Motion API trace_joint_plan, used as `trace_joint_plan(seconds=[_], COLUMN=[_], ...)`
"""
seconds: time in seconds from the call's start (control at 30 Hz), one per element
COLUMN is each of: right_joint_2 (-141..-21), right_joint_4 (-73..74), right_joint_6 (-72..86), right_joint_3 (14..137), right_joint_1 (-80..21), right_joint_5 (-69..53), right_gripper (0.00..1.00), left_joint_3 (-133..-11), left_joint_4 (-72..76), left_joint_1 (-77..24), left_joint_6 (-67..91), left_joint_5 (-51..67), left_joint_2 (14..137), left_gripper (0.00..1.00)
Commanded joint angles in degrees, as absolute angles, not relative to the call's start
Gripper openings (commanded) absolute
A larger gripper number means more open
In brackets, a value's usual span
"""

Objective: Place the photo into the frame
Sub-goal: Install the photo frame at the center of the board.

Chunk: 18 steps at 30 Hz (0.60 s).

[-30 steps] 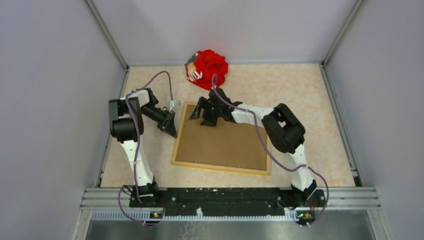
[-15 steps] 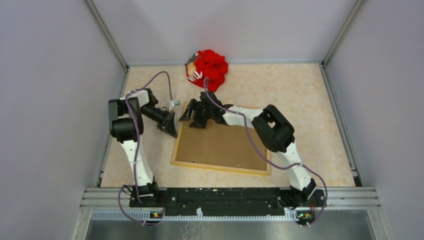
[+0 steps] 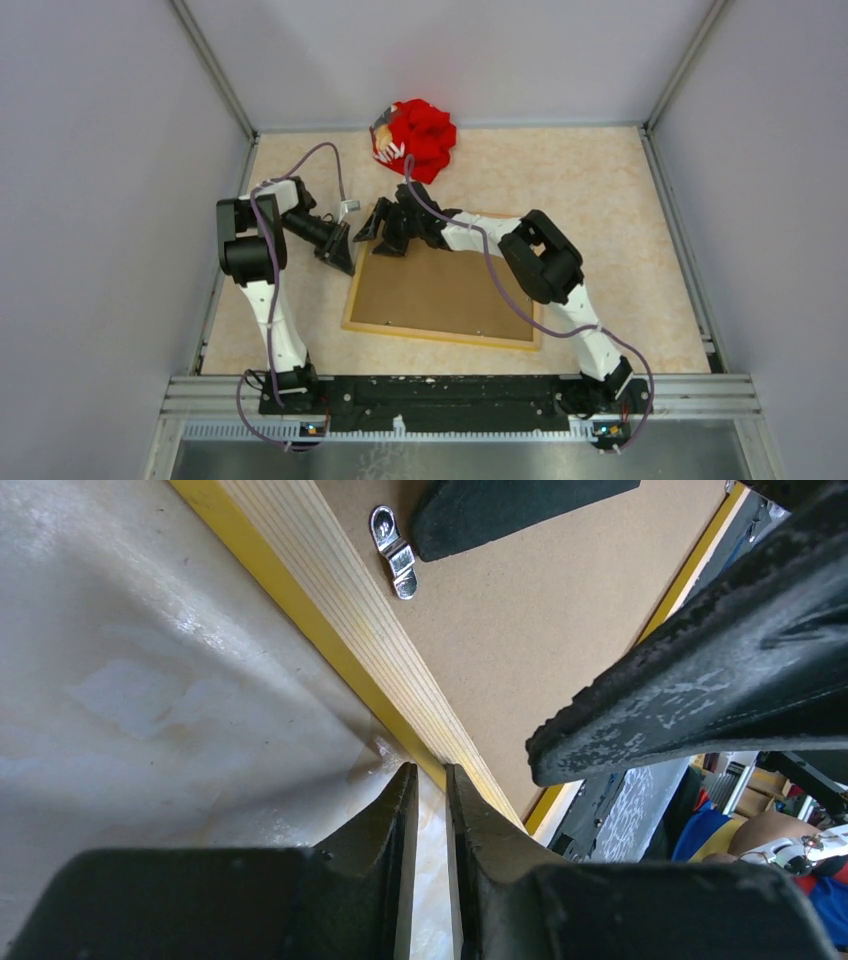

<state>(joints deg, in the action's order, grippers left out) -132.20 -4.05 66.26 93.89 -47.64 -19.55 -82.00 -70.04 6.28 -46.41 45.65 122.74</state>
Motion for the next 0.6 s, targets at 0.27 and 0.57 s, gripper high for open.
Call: trace_joint_plan(seconds=[0.27, 0.57], right_joint_2=[-134.76, -133.81], right_joint_4=[-4.55, -6.88], right_joint_6=[67.94, 69.47], right_joint_3=[95.81, 93.93], right_joint_1=[-49.14, -49.75], right_joint_5=[-17.01, -12.09], right_gripper=[0.65, 0.63], left_joint_3=[-80.88, -80.9], left_joint_4=[-64.24, -64.6], left_joint_1=[5.71, 5.72], left_joint_6=[-48.53, -48.78], left_joint_5=[43.26, 43.11], left_joint_2=[122.01, 121.42], left_gripper=[0.21, 0.22])
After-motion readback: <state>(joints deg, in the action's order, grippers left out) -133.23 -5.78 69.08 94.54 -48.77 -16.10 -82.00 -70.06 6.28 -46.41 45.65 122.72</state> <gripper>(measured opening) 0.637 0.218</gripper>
